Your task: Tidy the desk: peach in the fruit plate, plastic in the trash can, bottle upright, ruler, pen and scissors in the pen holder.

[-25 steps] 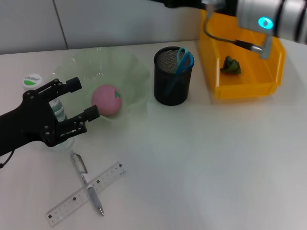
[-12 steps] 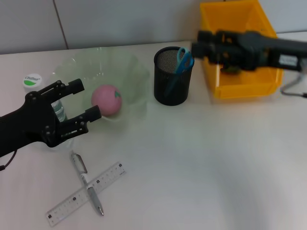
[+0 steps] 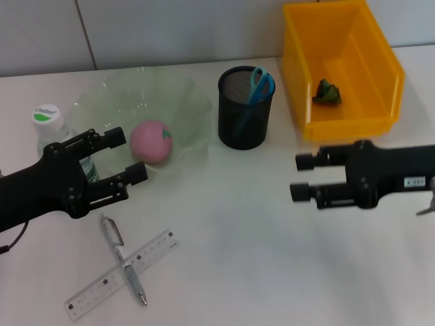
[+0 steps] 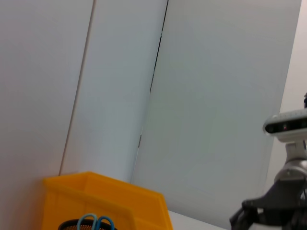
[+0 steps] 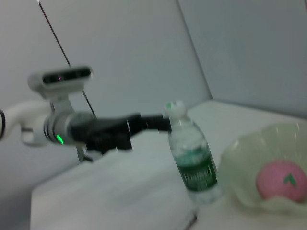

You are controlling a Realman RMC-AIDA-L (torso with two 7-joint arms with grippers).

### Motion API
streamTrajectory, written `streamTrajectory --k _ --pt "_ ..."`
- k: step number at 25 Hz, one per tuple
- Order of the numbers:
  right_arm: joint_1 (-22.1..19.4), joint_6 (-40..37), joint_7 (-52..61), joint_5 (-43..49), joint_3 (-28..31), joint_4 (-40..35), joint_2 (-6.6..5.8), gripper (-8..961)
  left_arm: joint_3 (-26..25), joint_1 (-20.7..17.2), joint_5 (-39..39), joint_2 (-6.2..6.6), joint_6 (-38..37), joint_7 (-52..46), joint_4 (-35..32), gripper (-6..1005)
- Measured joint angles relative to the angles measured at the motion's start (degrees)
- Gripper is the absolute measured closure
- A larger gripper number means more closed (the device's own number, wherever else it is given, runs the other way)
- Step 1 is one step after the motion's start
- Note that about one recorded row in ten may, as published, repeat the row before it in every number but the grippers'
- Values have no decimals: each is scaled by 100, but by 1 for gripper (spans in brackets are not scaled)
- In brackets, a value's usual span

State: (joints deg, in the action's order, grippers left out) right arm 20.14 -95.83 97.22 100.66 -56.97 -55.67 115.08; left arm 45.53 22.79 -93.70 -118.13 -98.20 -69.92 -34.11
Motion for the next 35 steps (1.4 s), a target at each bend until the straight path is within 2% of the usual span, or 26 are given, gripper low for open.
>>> streamTrajectory --k 5,7,9,11,13,17,19,20,23,24,25,28,29,30,33,34,35 --pt "78 23 -259 449 149 165 54 260 4 9 -92 8 3 -150 -10 252" --pt "34 23 -459 451 197 184 114 260 7 20 -204 9 11 -206 -17 252" --pt "-11 35 -658 565 250 160 204 216 11 35 -364 9 13 -308 -90 253" --pt "43 57 -705 881 265 163 219 172 21 37 -426 8 9 -374 -154 254" --pt "83 65 -705 1040 285 190 223 174 102 41 -595 -4 -2 -566 -367 254" --pt "245 69 -649 1335 342 437 197 177 641 52 -887 -22 43 -1304 -1083 255" --pt "300 72 -612 1420 346 534 167 179 1026 56 -1143 -25 56 -2000 -1824 256" --pt "300 72 -612 1420 346 534 167 179 1026 56 -1143 -25 56 -2000 -1824 256" --pt "320 57 -592 1483 353 553 159 179 1331 83 -1538 -27 60 -2830 -2585 257" --pt "326 12 -613 1488 344 546 156 179 1555 172 -1840 -24 51 -3416 -3020 257" --pt "326 12 -613 1488 344 546 156 179 1555 172 -1840 -24 51 -3416 -3020 257" --pt "326 -41 -787 1492 327 498 155 179 1965 382 -2326 -24 -19 -4271 -3607 258" --pt "316 -47 -970 1495 351 479 168 179 2247 555 -2629 -26 -38 -4740 -3897 259" --pt "316 -47 -970 1495 351 479 168 179 2247 555 -2629 -26 -38 -4740 -3897 259" --pt "322 -29 -1164 1506 365 478 174 178 2637 864 -3049 -45 -33 -5297 -4108 260" --pt "348 -35 -1216 1505 377 466 161 178 2890 1078 -3271 -49 -9 -5636 -4150 260" --pt "348 -35 -1216 1505 377 466 161 178 2890 1078 -3271 -49 -9 -5636 -4150 260"
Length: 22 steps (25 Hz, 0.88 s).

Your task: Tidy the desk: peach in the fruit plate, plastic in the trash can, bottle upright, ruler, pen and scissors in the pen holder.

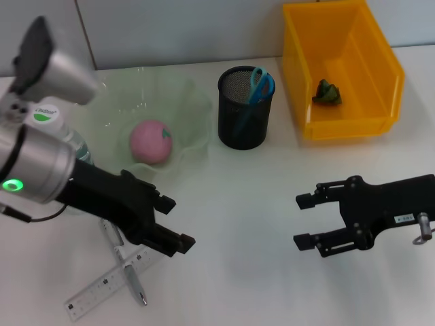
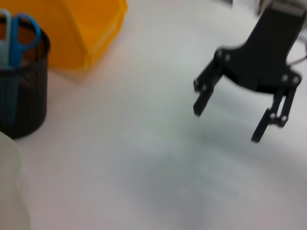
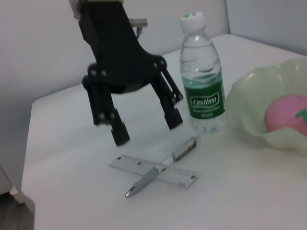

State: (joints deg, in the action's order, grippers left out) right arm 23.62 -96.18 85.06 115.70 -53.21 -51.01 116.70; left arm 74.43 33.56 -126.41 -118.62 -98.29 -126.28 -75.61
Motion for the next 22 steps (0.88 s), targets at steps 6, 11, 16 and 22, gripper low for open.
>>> streamTrajectory --k 6,11,16,22 --pt "74 -43 -17 -73 126 -223 13 178 621 628 -707 -29 174 -921 44 262" --pt "183 -46 9 -106 160 -334 24 178 1107 1077 -1325 -48 377 -1745 210 263" --pt "269 -11 17 -109 167 -370 23 178 1291 1252 -1492 -51 407 -2252 356 265" --pt "293 16 30 -111 199 -381 -20 179 1516 1232 -1461 -55 471 -2596 395 267"
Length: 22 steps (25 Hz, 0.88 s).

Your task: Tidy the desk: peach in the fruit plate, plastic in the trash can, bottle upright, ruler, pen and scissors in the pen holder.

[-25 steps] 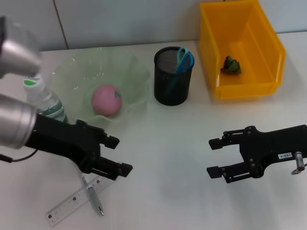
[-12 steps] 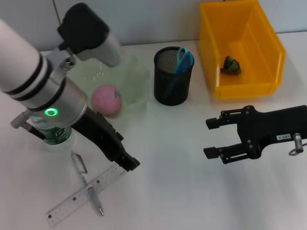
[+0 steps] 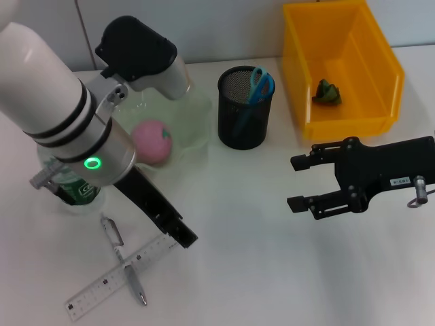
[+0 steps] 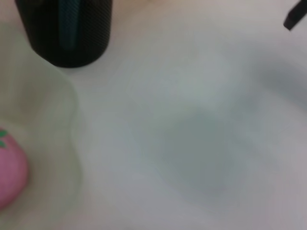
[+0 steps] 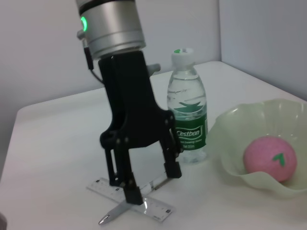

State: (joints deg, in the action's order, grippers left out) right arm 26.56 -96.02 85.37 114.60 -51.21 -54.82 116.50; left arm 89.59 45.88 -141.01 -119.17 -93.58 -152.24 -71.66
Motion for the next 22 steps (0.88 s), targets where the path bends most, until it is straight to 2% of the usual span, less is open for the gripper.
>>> streamTrajectory --k 2,8,11,22 --pt "0 3 -1 0 62 -10 -2 179 337 -24 18 -1 160 -42 45 267" --pt "-1 6 -1 0 103 -12 -19 178 532 -44 3 -2 307 -72 76 269" --pt "-18 -2 -1 2 121 -61 -21 178 796 -156 -29 -1 656 -161 80 270" --pt "-43 -62 45 60 167 -105 -70 179 920 -316 3 4 673 62 88 273"
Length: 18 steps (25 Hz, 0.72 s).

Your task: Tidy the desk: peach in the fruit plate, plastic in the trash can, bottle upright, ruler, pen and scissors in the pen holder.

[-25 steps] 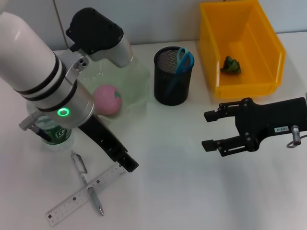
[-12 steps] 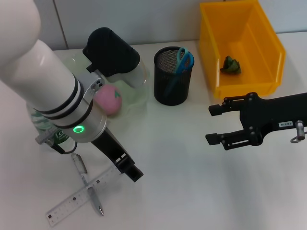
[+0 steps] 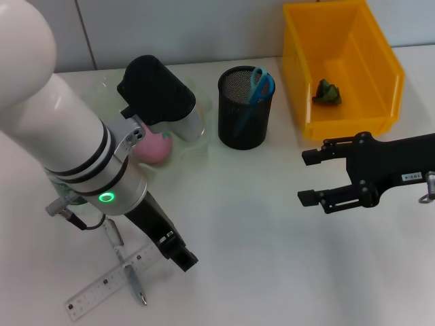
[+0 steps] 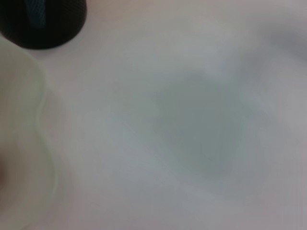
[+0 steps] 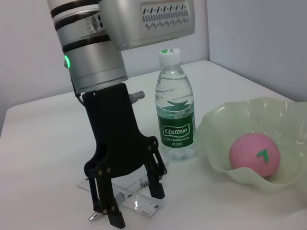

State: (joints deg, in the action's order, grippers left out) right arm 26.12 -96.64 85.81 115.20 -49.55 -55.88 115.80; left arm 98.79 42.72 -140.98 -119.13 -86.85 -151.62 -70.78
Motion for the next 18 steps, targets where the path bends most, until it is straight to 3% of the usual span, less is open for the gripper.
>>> streamTrajectory --k 8,18 --pt "185 -4 20 54 -11 233 -177 179 -164 -7 4 9 -12 272 39 275" --pt "226 -7 54 109 -23 244 -186 178 -110 -18 -90 4 -19 334 53 278"
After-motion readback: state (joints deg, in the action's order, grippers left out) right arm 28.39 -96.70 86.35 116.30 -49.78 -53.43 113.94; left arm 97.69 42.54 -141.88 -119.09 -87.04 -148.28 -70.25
